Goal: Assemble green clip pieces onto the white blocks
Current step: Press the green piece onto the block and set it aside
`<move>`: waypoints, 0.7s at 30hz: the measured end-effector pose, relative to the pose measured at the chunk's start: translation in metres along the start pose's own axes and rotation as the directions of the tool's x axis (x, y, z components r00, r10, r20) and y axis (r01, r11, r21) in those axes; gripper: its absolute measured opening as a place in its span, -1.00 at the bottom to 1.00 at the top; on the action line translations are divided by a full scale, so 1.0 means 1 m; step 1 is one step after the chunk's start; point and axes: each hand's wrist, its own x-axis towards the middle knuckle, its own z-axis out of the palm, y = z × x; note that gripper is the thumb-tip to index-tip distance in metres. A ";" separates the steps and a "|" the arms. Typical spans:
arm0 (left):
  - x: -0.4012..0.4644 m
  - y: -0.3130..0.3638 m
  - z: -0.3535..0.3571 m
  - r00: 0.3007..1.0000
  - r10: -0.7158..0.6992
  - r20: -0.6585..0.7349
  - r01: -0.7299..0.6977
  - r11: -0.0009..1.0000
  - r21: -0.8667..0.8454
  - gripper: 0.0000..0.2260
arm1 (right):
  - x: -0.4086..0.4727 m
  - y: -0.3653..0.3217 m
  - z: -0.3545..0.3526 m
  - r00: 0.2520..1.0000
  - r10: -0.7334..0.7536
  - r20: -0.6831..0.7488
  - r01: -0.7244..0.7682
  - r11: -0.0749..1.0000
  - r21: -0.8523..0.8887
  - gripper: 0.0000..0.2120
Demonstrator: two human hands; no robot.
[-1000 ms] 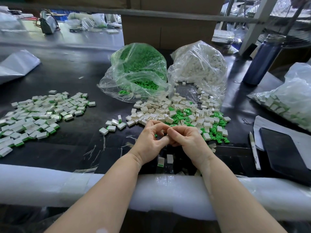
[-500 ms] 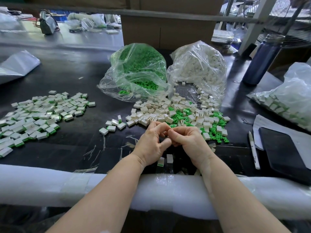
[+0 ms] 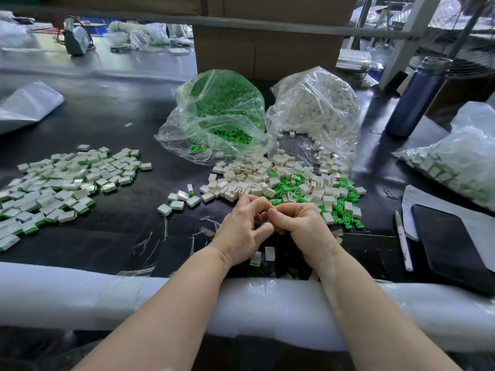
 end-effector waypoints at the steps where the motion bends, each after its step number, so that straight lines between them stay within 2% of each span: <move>1: 0.000 0.000 0.000 1.000 0.001 -0.001 -0.001 1.000 0.002 -0.87 | 0.000 0.000 0.000 1.000 0.000 -0.002 0.000 1.000 0.000 -0.88; 14: 0.001 -0.001 0.001 1.000 -0.005 -0.009 0.005 1.000 -0.012 -0.80 | 0.001 0.002 0.000 1.000 0.002 0.021 -0.003 1.000 0.023 -0.86; 17: 0.001 -0.001 0.000 1.000 -0.011 -0.013 0.011 1.000 -0.010 -0.79 | 0.002 0.003 -0.001 0.999 -0.003 0.044 0.004 1.000 -0.021 -0.86; 21: 0.000 -0.002 0.001 1.000 -0.011 -0.001 0.011 1.000 0.001 -0.86 | 0.001 0.003 -0.001 0.999 -0.012 0.031 0.013 1.000 -0.008 -0.86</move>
